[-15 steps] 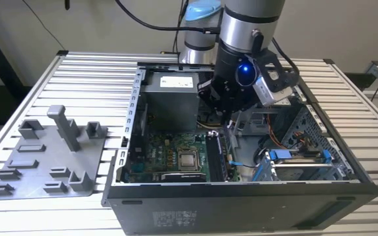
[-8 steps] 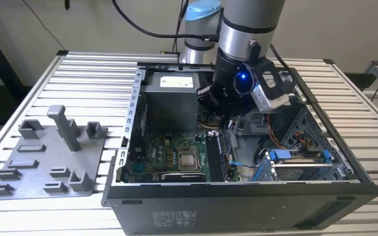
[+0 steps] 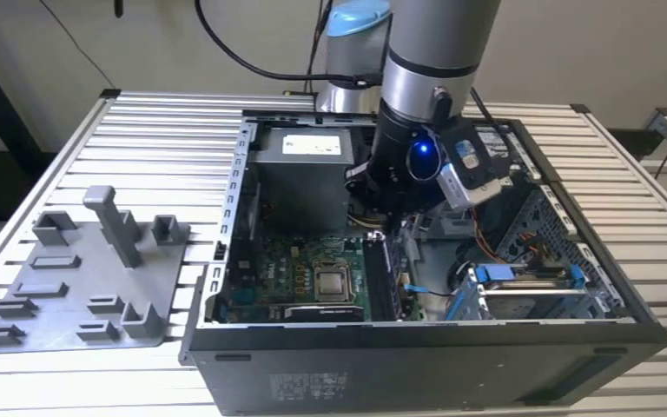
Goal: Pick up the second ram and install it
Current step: 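Insert the second ram into the second slot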
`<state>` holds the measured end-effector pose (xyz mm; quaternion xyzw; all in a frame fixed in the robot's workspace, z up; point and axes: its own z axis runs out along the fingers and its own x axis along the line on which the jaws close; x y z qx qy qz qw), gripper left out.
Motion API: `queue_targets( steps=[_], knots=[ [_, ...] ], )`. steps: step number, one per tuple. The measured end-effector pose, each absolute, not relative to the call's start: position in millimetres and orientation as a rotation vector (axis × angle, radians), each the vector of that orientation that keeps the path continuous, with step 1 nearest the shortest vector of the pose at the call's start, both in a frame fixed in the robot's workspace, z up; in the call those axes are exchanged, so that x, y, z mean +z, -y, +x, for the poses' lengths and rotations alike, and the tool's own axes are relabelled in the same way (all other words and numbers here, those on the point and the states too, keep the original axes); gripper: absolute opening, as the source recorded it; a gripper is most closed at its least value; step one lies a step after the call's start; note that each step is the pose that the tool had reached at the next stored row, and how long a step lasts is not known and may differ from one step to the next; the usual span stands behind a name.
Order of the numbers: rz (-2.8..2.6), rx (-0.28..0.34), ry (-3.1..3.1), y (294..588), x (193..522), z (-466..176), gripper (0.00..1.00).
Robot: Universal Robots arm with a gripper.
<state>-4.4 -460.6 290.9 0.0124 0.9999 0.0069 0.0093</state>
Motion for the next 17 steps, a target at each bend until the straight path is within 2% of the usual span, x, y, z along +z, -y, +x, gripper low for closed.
queue_targets(
  steps=[17],
  knots=[
    [0.042,0.022,-3.123,461,260,-10,0.14]
  ],
)
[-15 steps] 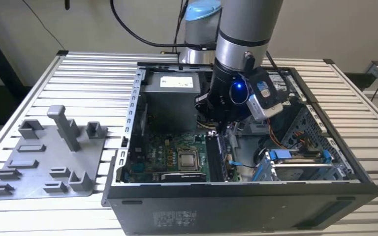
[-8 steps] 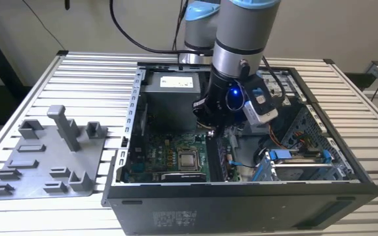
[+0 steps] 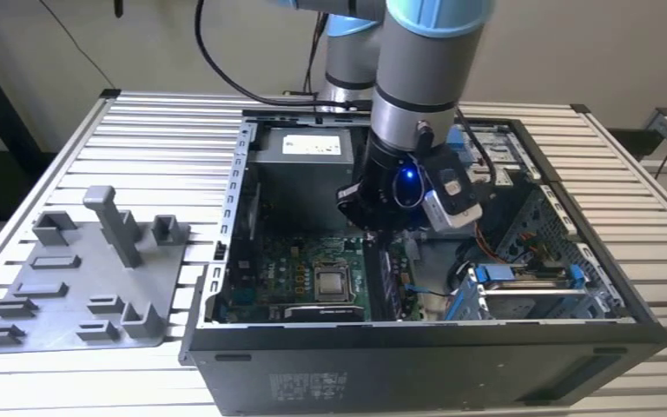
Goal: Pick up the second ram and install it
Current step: 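Insert the second ram into the second slot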
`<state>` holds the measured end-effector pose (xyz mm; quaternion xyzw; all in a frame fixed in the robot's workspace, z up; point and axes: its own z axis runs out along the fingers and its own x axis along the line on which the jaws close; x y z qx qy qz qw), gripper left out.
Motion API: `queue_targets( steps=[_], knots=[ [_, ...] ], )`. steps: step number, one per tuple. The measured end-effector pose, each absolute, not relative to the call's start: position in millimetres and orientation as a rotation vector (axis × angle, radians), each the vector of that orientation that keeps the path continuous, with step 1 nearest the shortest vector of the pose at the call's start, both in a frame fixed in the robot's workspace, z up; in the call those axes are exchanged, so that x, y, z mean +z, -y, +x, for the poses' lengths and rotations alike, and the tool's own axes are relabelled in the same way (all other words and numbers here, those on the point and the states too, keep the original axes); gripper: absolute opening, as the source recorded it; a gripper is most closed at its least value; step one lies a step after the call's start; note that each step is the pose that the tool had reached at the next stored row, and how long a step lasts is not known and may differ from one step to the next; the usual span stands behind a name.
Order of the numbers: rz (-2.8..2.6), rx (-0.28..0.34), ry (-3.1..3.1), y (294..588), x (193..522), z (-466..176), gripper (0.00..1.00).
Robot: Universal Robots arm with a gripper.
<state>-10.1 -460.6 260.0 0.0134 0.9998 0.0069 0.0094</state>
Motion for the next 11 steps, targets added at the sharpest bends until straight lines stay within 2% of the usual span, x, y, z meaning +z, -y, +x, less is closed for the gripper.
queue_targets(
  steps=[11],
  knots=[
    [0.058,0.021,-3.122,461,240,-10,0.14]
  ],
)
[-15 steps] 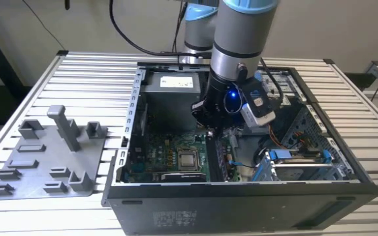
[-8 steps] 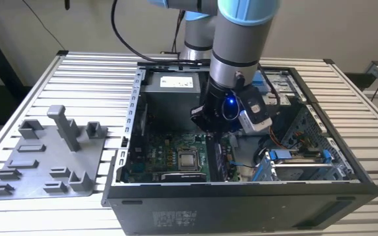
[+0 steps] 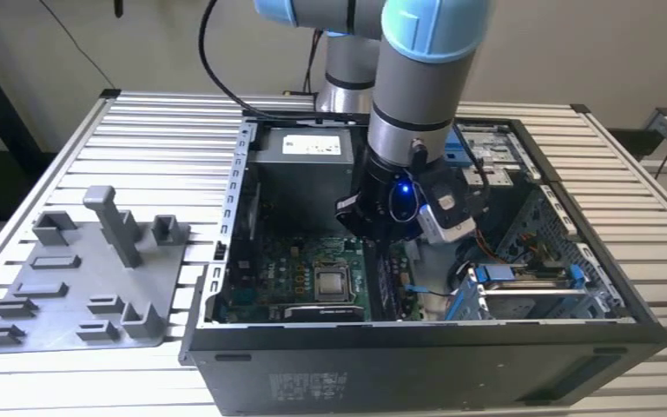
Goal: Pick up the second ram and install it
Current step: 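Insert the second ram into the second slot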
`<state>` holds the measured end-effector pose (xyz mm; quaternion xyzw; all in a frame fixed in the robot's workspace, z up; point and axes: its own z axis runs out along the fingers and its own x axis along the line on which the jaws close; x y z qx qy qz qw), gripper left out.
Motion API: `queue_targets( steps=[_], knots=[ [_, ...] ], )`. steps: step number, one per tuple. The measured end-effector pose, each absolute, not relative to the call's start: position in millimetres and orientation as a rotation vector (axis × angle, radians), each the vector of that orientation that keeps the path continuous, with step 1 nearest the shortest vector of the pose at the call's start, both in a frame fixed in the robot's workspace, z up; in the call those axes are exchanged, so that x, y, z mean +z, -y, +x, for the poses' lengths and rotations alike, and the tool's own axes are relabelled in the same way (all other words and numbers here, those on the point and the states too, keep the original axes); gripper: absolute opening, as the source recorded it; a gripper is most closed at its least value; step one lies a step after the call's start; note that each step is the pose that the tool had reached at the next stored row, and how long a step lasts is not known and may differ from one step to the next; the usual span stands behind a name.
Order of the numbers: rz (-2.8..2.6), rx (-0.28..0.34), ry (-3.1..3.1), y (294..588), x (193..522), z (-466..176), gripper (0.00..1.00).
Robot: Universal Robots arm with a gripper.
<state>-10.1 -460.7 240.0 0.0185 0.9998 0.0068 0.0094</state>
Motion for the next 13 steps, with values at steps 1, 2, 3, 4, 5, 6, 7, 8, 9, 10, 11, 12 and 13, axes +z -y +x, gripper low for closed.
queue_targets(
  steps=[1,2,3,4,5,6,7,8,9,10,11,12,13],
  knots=[
    [0.059,0.021,-3.122,460.7,238.2,-10.2,0.14],
    [0.059,0.021,-3.122,460.7,236.4,-10.4,0.14],
    [0.06,0.021,-3.122,460.7,234.5,-10.5,0.14],
    [0.06,0.021,-3.122,460.7,233.2,-10.5,0.14],
    [0.061,0.021,-3.122,460.7,232.1,-10.6,0.14],
    [0.061,0.021,-3.122,460.7,232.0,-10.6,0.14],
    [0.061,0.021,-3.122,460.8,232.0,-10.6,0.14],
    [0.061,0.021,-3.122,460.8,232.0,-10.6,0.14],
    [0.061,0.021,-3.122,460.8,232.0,-10.6,0.14],
    [0.061,0.021,-3.122,460.7,231.8,-10.6,0.14],
    [0.061,0.022,-3.122,460.7,231.3,-10.8,0.14],
    [0.061,0.022,-3.122,460.7,231.3,-10.8,0.14],
    [0.061,0.022,-3.122,460.7,231.3,-10.8,0.14]
  ],
)
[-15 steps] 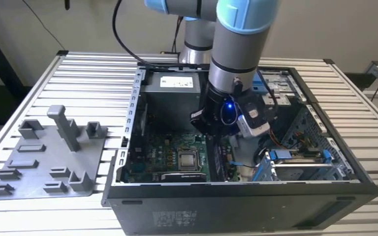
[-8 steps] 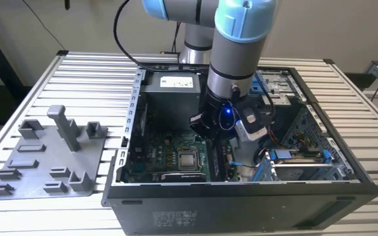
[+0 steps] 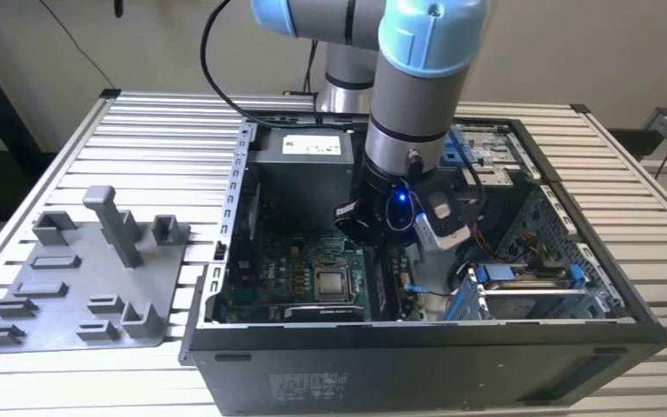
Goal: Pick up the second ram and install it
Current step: 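Insert the second ram into the second slot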
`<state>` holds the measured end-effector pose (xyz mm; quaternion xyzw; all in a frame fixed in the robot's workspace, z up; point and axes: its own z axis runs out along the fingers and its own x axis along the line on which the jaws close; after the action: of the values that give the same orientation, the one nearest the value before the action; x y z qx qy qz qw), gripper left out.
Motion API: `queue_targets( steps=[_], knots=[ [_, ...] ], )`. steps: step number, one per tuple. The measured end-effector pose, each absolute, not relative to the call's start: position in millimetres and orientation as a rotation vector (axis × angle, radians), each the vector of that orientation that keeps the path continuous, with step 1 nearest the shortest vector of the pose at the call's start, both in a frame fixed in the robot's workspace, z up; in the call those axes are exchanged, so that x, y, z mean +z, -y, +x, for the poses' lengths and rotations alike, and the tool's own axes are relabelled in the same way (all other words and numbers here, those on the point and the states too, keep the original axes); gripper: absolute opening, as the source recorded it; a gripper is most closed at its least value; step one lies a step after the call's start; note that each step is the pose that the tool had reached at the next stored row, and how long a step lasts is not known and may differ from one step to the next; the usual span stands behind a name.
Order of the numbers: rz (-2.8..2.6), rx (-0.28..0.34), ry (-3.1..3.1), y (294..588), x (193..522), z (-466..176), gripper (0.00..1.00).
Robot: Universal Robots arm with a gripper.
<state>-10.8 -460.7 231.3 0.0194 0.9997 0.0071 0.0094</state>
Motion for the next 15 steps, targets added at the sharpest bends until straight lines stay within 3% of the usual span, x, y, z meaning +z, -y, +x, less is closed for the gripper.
queue_targets(
  steps=[15],
  knots=[
    [0.061,0.022,-3.122,461.3,222.5,-11.7,0.14]
  ],
)
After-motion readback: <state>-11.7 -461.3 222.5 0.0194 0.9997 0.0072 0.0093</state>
